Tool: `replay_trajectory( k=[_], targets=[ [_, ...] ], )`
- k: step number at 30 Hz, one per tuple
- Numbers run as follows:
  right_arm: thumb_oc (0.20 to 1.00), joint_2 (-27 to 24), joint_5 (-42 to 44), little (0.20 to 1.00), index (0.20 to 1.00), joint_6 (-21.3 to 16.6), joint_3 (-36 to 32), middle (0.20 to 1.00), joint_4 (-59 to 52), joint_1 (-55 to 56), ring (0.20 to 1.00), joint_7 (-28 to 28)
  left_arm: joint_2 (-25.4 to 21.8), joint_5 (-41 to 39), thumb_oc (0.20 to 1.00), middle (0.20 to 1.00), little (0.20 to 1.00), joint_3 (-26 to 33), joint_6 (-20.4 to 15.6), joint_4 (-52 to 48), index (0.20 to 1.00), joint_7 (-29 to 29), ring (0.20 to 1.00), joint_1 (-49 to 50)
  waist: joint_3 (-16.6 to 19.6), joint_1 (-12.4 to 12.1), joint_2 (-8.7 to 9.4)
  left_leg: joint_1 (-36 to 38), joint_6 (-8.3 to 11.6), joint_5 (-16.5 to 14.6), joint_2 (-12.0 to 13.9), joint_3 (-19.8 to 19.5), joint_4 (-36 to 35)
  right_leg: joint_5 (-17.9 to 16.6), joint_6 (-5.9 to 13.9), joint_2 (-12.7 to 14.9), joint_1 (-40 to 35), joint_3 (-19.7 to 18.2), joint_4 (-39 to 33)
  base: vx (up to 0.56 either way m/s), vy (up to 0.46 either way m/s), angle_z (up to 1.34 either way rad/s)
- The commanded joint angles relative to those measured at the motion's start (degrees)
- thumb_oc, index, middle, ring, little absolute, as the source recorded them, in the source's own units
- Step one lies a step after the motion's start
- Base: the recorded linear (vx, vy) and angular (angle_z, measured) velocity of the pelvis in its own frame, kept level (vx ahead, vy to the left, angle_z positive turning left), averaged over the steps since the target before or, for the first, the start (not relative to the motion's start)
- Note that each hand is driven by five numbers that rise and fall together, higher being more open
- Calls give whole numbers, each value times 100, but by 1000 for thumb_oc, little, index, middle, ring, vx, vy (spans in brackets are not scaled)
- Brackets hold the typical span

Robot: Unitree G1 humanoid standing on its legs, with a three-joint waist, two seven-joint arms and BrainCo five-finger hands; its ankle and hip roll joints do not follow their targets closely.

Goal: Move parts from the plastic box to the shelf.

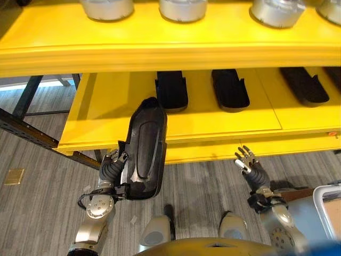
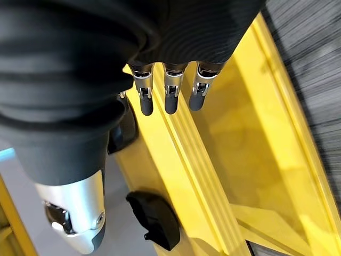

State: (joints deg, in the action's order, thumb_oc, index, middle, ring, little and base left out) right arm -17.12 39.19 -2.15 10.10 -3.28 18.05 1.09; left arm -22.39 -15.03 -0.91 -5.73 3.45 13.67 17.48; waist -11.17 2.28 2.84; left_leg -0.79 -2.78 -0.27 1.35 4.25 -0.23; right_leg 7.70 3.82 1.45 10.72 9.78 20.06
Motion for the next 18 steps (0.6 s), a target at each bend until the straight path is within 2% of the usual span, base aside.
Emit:
replay_trajectory(
  k=[1, 3, 4, 5, 6, 8, 9, 10, 11, 12, 13, 15, 16, 17, 18],
  targets=[
    [1000, -376, 34, 1000, 1000, -194, -79, 1000, -260, -102, 1000, 148, -37, 99, 200, 200, 200, 103, -397, -747, 200, -142, 200, -66, -39, 16, -11, 166, 146, -88, -404, -137, -221, -227, -40, -252, -630, -223, -1290, 50, 33, 28],
    [1000, -430, 1, 1000, 1000, -215, -102, 1000, -242, -98, 1000, 146, -7, 136, 200, 200, 200, 71, -398, -734, 200, -140, 200, -92, -42, 16, -26, 144, 156, -129, -415, -126, -154, -236, -91, -297, -682, -298, -1351, 21, -2, 29],
    [1000, -450, -12, 1000, 1000, -212, -151, 1000, -272, -65, 1000, 147, 23, 97, 200, 200, 200, 95, -409, -749, 200, -137, 200, -60, -38, 0, -32, 85, 178, -203, -418, -117, -25, -230, -92, -265, -757, -208, -1450, 9, -28, 22],
    [1000, -509, -48, 1000, 1000, -214, -237, 1000, -290, -22, 1000, 148, 61, 65, 200, 200, 200, 92, -408, -744, 200, -163, 200, -38, -63, -4, -31, -21, 231, -337, -446, -55, 417, -239, -99, -166, -834, -53, -1509, 14, -35, 19],
    [1000, -546, -61, 1000, 1000, -230, -297, 1000, -284, 39, 1000, 136, 70, 55, 200, 200, 200, 53, -417, -734, 200, -189, 200, -49, -115, 16, -31, -144, 336, -408, -474, -10, 818, -222, -127, -124, -915, 9, -1541, -22, -33, 18],
    [1000, -616, 4, 1000, 1000, -249, -401, 1000, -272, 110, 1000, 107, 78, -10, 200, 200, 200, -37, -449, -708, 200, -208, 200, -143, -351, 5, -32, -570, 735, -177, -495, -112, 1865, -147, -254, -100, -981, -6, -1458, -105, -9, 50],
    [1000, -655, -2, 1000, 1000, -259, -403, 1000, -265, 88, 1000, 94, 98, -18, 200, 200, 200, -50, -468, -694, 200, -184, 200, -172, -410, -26, -34, -660, 836, -70, -504, -240, 2131, -143, -276, -77, -968, 10, -1419, -133, 53, 70],
    [1000, -658, 9, 1000, 1000, -244, -374, 1000, -243, 59, 1000, 69, 85, -39, 200, 200, 200, 4, -459, -714, 200, -108, 200, -173, -427, -21, 37, -662, 708, -237, -59, -377, 2063, -113, -220, 32, -927, -67, -1317, -70, 75, 38],
    [1000, -642, 28, 1000, 1000, -225, -384, 1000, -253, 87, 1000, 65, 92, -58, 200, 200, 200, 24, -446, -735, 200, -110, 200, -147, -376, 7, 74, -608, 624, -298, 151, -344, 1897, -113, -196, 95, -899, -60, -1318, 20, 97, -5],
    [1000, -649, 44, 1000, 1000, -209, -403, 1000, -269, 124, 1000, 50, 91, -56, 200, 200, 200, 54, -423, -782, 200, -87, 200, -89, -321, 4, 94, -465, 593, -286, 505, -379, 1601, -59, -156, 170, -917, -103, -1280, 48, 60, -23],
    [1000, -648, 45, 1000, 1000, -208, -403, 1000, -271, 125, 1000, 49, 91, -55, 200, 200, 200, 56, -421, -785, 200, -88, 200, -87, -312, 5, 101, -463, 592, -257, 498, -375, 1568, -72, -156, 177, -908, -104, -1287, 79, 97, -15],
    [1000, -660, 81, 1000, 1000, -204, -446, 1000, -280, 175, 1000, 5, 89, -94, 200, 200, 200, 94, -399, -850, 200, -18, 200, -32, -213, 28, 49, -303, 654, 240, 1208, -612, 735, 91, -103, 259, -770, -183, -1081, 62, 250, -2],
    [1000, -655, 110, 1000, 1000, -227, -427, 1000, -236, 78, 1000, -99, 82, -67, 200, 200, 200, 114, -362, -850, 200, 80, 200, -105, -202, 57, -102, -279, 775, 895, 1770, -933, 172, 270, -37, 370, -531, -340, -626, 54, 433, -15],
    [1000, -672, 95, 1000, 1000, -241, -472, 1000, -238, 79, 1000, -122, 90, -68, 200, 200, 200, 103, -357, -830, 200, 83, 200, -144, -203, 127, -194, -209, 900, 1101, 1867, -698, -73, 354, 6, 433, -451, -298, -392, 56, 487, -10],
    [1000, -665, 84, 1000, 1000, -254, -508, 1000, -239, 104, 1000, -102, 107, -82, 200, 200, 200, 93, -369, -825, 200, 45, 200, -186, -161, 193, -293, -16, 991, 967, 1895, -453, -348, 404, 71, 517, -341, -235, -211, 35, 236, -6]
  ],
)
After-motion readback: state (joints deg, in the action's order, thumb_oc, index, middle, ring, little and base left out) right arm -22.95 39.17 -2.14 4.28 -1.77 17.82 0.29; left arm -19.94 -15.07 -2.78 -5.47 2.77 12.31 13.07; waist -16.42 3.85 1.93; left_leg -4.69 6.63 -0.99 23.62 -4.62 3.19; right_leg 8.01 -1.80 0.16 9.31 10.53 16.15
